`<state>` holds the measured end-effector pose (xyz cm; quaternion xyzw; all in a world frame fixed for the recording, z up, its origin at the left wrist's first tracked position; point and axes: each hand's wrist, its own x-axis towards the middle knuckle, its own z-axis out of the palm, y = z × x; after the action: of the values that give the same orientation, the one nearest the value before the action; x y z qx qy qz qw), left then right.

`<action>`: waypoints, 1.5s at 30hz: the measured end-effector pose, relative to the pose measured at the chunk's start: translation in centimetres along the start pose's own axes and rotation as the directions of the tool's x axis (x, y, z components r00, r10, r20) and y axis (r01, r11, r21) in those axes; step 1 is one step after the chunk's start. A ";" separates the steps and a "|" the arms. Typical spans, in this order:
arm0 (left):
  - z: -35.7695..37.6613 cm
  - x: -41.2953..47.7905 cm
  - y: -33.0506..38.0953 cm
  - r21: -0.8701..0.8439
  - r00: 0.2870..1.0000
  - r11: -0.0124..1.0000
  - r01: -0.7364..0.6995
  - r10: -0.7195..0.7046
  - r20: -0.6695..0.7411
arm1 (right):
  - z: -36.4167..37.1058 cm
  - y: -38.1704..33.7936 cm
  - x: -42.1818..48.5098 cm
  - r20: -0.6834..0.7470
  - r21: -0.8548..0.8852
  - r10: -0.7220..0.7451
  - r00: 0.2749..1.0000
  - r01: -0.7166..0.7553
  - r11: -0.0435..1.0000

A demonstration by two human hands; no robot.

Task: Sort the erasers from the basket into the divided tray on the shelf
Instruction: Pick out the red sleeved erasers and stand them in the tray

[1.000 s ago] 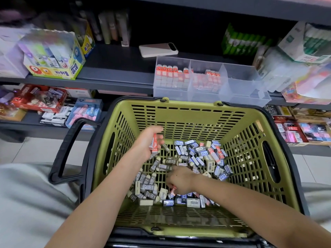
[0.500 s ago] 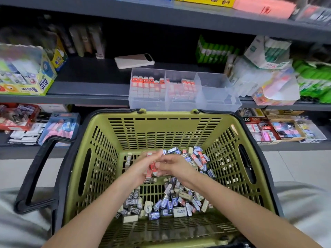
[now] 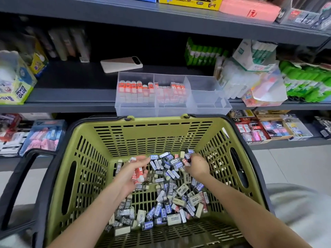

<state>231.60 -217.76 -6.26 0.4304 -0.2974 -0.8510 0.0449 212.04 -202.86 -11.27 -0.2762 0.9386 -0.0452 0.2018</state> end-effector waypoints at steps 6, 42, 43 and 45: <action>-0.2 0.6 -1.2 0.036 0.998 0.997 0.067 -0.067 -0.010 | -0.8 -0.1 -1.4 0.167 0.102 0.170 0.971 -0.189 0.977; 1.1 -0.3 0.2 0.074 0.994 0.994 0.087 -0.091 0.056 | -0.8 -2.0 1.8 0.240 0.261 -0.228 0.943 0.164 0.951; 1.1 -0.4 0.4 0.063 0.996 0.995 0.073 -0.076 0.045 | -0.9 -2.2 1.8 0.321 0.424 -0.208 0.924 0.056 0.904; 1.1 -0.5 0.6 0.049 0.998 0.997 0.057 -0.058 0.027 | -1.4 -2.4 2.0 0.432 0.536 -0.174 0.885 -0.096 0.839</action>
<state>231.02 -217.61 -5.06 0.4275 -0.3062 -0.8506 0.0057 211.12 -205.97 -10.22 -0.2297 0.8048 -0.2461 0.4888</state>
